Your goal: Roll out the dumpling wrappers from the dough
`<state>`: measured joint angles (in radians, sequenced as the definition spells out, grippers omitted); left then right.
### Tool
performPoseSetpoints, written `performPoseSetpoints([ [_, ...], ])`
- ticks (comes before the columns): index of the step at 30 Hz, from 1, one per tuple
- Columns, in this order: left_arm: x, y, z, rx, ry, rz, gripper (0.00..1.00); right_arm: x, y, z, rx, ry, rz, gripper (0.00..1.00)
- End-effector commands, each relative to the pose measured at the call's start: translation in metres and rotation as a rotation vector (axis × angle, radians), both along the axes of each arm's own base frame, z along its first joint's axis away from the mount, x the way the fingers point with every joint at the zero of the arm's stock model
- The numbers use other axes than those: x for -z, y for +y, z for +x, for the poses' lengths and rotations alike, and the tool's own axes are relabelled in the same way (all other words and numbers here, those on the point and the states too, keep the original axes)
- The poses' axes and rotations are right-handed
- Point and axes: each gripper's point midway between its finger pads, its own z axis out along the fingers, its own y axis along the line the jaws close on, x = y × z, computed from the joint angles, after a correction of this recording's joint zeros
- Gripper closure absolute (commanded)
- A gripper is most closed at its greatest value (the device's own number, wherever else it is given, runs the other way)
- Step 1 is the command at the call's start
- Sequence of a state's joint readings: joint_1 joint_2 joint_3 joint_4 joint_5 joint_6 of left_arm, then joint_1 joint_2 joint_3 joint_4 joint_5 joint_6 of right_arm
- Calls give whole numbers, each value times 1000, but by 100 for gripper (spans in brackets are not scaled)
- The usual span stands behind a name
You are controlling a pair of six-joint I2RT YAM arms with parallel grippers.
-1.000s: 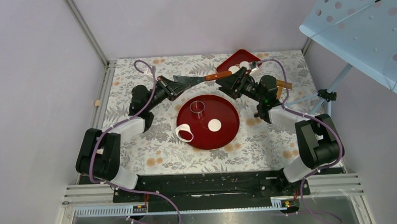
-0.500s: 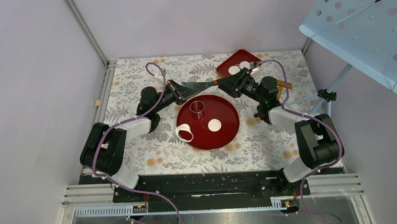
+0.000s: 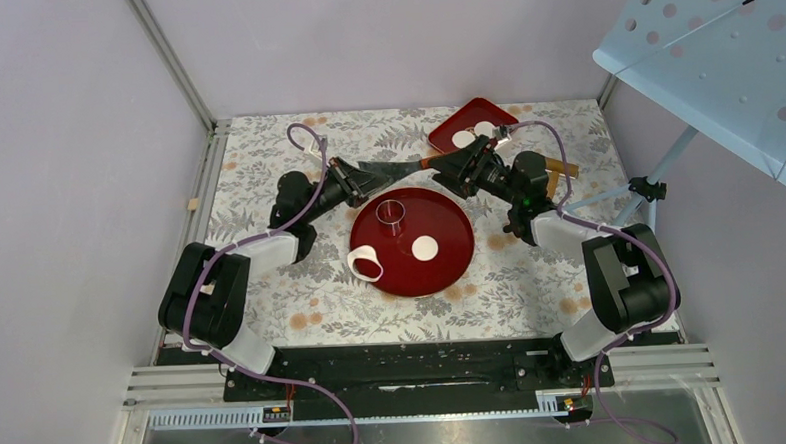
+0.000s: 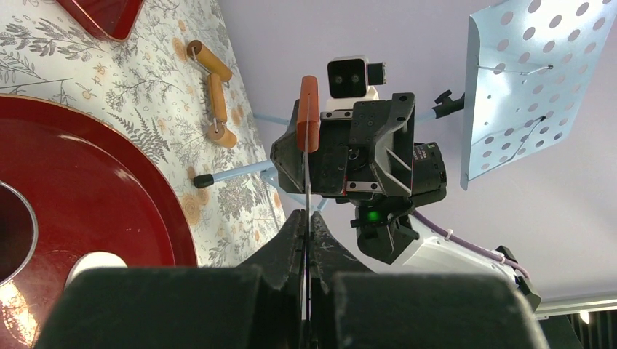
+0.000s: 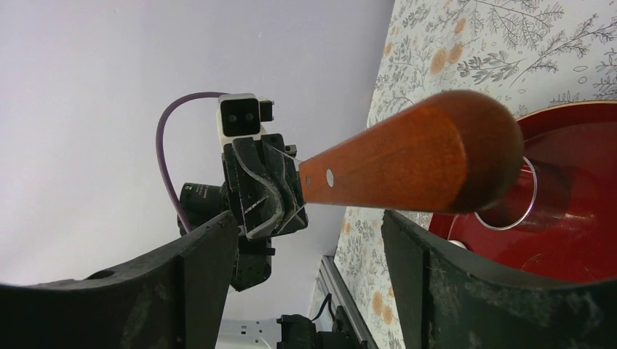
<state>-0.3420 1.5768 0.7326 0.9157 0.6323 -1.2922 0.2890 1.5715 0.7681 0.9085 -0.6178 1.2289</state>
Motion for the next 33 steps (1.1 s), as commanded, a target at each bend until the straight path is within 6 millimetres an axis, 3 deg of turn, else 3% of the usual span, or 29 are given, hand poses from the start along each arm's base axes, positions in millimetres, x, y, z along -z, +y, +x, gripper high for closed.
performPoseSetpoints([
  [1, -36, 4, -6, 4, -122, -47, 100, -17, 1, 5, 10, -67, 18, 21],
  [18, -31, -13, -18, 63, -104, -48, 100, -36, -23, 17, 78, -96, 69, 22],
  [23, -22, -16, -17, 66, -87, -31, 100, -47, -23, 13, 65, -126, 91, 28],
  [25, -19, -17, -16, 63, -80, -22, 100, -51, -23, 12, 58, -141, 99, 33],
  [27, -17, -18, -16, 67, -75, -18, 100, -54, -23, 10, 52, -153, 103, 44],
  [29, -15, -18, -14, 64, -70, -13, 100, -54, -22, 10, 52, -161, 101, 62],
  [33, -13, -19, -14, 65, -62, -6, 100, -54, -23, 10, 59, -187, 86, 82],
])
